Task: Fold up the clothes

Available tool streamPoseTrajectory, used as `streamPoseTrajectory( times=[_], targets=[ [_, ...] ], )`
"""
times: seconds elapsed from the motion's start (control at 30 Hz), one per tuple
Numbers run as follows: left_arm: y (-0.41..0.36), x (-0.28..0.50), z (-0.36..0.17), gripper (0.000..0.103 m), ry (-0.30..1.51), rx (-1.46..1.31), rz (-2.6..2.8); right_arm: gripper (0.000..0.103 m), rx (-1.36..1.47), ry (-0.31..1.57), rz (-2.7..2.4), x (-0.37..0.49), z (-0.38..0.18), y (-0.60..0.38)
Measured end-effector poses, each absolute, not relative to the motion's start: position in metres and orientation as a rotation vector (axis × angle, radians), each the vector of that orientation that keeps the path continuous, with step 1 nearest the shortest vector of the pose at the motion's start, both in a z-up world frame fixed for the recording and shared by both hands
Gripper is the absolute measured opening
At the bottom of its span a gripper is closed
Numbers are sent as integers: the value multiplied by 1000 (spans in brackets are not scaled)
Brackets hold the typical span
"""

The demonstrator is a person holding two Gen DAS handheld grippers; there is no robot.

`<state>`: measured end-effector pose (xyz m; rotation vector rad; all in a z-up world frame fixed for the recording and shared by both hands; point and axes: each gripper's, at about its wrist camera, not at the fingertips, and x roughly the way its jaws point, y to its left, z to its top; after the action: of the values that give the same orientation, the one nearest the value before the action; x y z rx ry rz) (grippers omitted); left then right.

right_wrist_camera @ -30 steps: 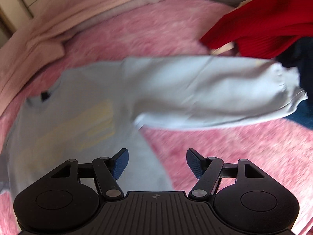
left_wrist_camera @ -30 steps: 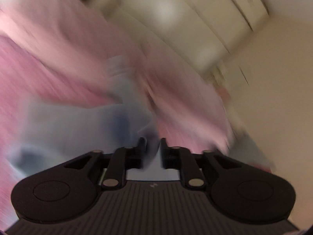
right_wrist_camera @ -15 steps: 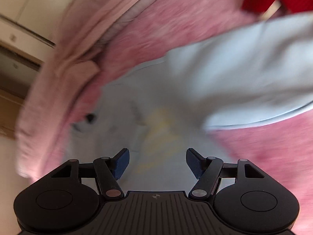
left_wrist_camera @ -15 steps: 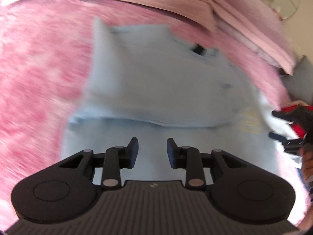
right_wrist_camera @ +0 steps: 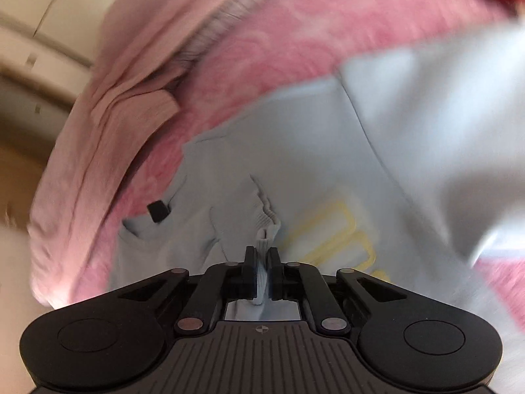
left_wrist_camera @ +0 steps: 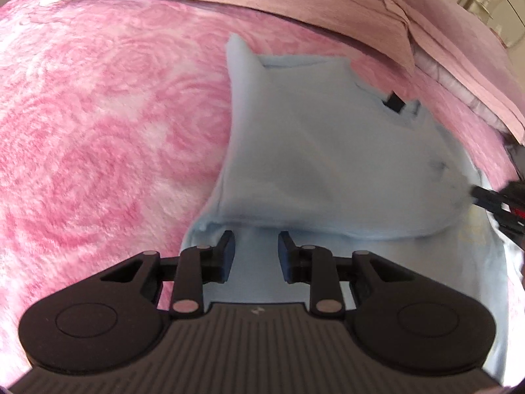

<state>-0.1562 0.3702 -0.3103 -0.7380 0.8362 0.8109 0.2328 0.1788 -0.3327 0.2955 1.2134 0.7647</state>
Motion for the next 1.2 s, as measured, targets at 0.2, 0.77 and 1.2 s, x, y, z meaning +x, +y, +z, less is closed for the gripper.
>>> streamPoseTrajectory(
  times=[0.2,0.77,1.2],
  targets=[
    [379,-162,-315,15,832,-786,848,4,152,1065,778,209,-313,163],
    [369,-146,-273,15,844,-634,799,11,-69,940,729,198,-292,154],
    [385,-107,-307,15,944,-604,801,16,-63,1161,822,198,-322,135]
  ],
)
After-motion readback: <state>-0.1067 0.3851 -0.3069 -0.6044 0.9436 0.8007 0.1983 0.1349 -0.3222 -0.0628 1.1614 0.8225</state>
